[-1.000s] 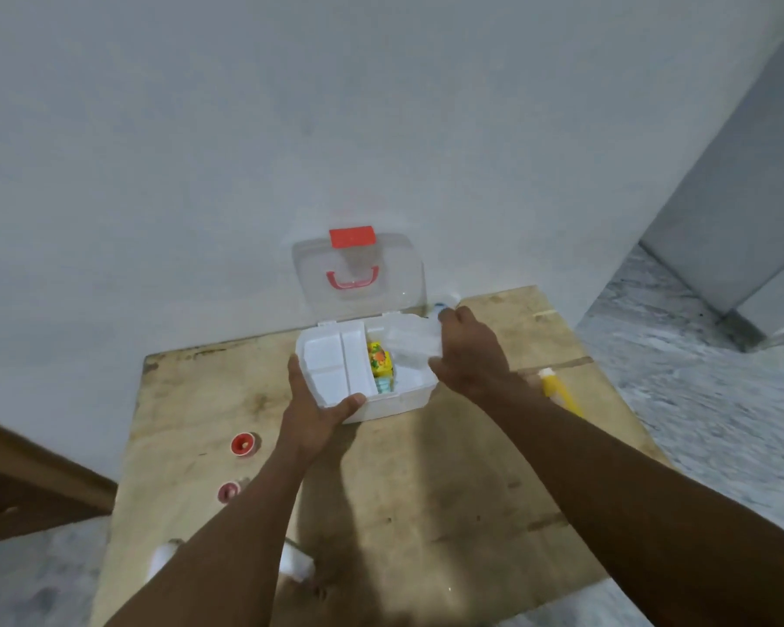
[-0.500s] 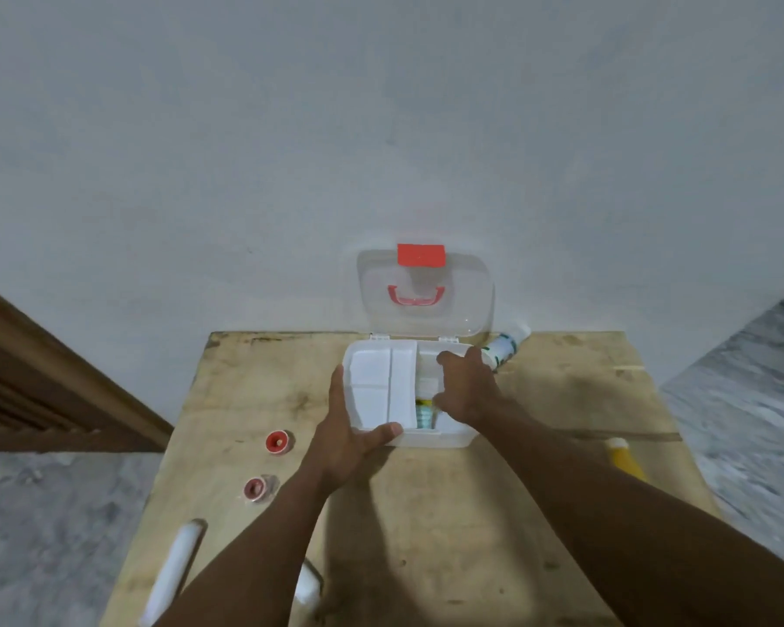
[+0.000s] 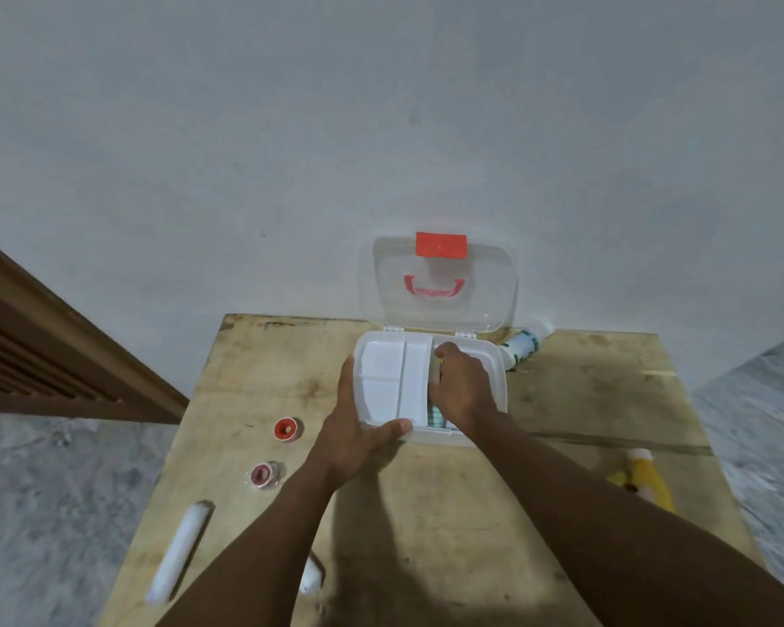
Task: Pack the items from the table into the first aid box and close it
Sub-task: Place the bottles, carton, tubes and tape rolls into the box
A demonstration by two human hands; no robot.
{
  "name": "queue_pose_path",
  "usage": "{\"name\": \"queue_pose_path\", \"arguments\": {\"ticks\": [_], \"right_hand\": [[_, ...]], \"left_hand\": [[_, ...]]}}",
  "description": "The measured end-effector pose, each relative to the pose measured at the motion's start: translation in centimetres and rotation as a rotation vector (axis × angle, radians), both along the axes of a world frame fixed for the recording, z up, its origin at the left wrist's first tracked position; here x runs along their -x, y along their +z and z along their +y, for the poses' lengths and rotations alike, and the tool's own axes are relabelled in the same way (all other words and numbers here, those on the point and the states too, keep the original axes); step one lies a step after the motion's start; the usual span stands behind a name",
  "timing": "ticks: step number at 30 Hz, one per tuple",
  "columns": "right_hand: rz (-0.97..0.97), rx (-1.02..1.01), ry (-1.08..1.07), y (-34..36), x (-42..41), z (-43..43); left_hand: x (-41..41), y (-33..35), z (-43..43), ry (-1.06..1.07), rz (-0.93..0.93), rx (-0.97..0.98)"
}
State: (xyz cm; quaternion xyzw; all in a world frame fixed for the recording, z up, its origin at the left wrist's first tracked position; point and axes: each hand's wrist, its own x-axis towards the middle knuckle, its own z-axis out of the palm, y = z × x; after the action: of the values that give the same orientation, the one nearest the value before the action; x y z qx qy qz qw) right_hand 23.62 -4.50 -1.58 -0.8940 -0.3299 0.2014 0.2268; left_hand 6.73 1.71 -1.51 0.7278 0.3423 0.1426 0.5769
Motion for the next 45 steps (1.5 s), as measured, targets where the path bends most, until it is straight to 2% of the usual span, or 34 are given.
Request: {"name": "queue_pose_path", "arguments": {"ticks": [12, 23, 28, 36, 45], "right_hand": [[0.053, 0.068, 0.125, 1.8, 0.0, -1.8], [-0.102, -0.110, -0.159, 5.1, 2.1, -7.0], [-0.160, 0.007, -0.237, 5.5, 3.3, -10.5], [-0.148, 0.189, -0.296, 4.8, 3.7, -15.2], [-0.149, 0.264, -0.374, 4.5, -0.2, -19.9]], "left_hand": [[0.5, 0.0, 0.1, -0.047, 0.061, 0.015], [0.5, -0.4, 0.6, -0.011, 0.091, -0.009], [0.3, -0.9, 0.7, -0.030, 0.001, -0.016], [0.2, -1.2, 0.7, -0.030, -0.022, 0.042], [-0.1, -1.7, 0.9, 0.020, -0.041, 0.057]]}}
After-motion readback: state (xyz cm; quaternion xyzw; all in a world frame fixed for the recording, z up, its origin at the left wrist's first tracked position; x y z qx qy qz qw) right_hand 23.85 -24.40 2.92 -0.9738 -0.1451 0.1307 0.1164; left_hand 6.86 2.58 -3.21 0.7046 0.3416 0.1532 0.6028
